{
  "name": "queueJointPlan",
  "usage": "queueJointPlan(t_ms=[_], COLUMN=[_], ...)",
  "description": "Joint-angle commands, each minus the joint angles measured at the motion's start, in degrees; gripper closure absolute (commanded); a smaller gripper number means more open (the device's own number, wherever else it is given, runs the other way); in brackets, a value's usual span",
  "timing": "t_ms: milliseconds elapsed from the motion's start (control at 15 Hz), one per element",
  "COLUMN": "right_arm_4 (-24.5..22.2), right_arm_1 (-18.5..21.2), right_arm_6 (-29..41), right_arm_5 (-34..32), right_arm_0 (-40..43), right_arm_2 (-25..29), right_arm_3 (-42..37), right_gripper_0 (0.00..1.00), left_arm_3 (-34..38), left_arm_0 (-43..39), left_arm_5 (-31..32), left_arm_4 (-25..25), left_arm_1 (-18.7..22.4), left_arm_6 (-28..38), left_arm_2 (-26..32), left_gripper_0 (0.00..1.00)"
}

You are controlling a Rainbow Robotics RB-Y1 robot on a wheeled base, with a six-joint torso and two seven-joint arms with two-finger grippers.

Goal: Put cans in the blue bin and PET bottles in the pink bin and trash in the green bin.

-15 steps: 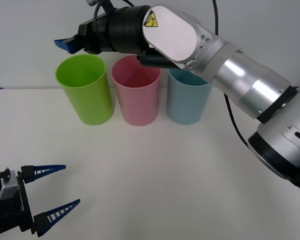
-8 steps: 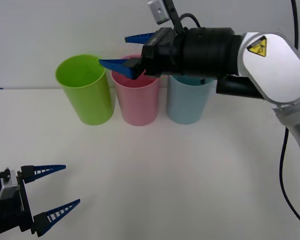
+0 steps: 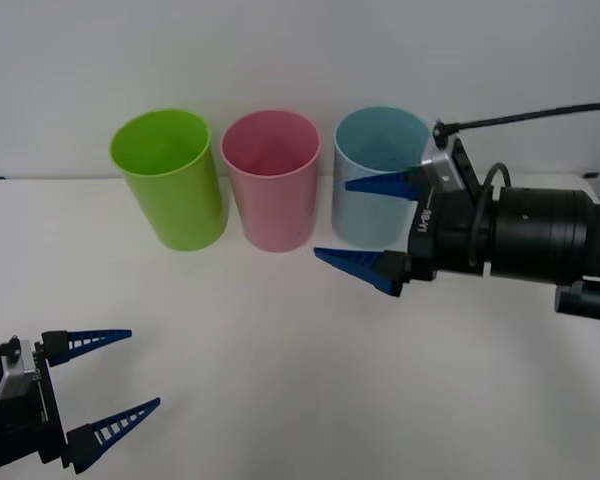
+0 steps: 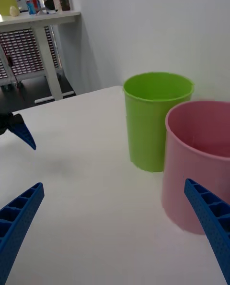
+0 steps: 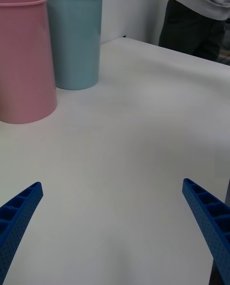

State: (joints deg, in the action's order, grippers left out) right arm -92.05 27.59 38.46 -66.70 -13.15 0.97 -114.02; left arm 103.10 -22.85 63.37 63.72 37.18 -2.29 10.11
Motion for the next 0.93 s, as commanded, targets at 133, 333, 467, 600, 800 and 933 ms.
queueJointPlan(t_ms=[133,333,467,600,800,933], right_arm_4=[0.2,0.5,0.6,0.3,-1.9,-3.2], right_arm_1=[-2.0,-2.8,-2.8,-2.8,-2.8,-2.8], right_arm_6=[-9.8,-16.5,-19.3,-19.8,-20.2,-20.4], right_arm_5=[-3.7,-3.9,-4.0,-6.7,-11.5,-11.8], right_arm_0=[9.5,15.2,18.3,20.1,20.9,21.4], right_arm_2=[4.7,6.4,7.2,8.4,12.0,12.3], right_arm_3=[-0.9,-0.9,-0.9,-0.9,-0.9,-0.9], right_gripper_0=[0.00,0.00,0.00,0.00,0.00,0.00], left_arm_3=[0.0,0.0,0.0,0.0,0.0,0.0], left_arm_0=[0.0,0.0,0.0,0.0,0.0,0.0], left_arm_5=[0.0,0.0,0.0,0.0,0.0,0.0], left_arm_4=[0.0,0.0,0.0,0.0,0.0,0.0], left_arm_1=[0.0,0.0,0.0,0.0,0.0,0.0], left_arm_6=[0.0,0.0,0.0,0.0,0.0,0.0], left_arm_2=[0.0,0.0,0.0,0.0,0.0,0.0], left_gripper_0=[0.00,0.00,0.00,0.00,0.00,0.00])
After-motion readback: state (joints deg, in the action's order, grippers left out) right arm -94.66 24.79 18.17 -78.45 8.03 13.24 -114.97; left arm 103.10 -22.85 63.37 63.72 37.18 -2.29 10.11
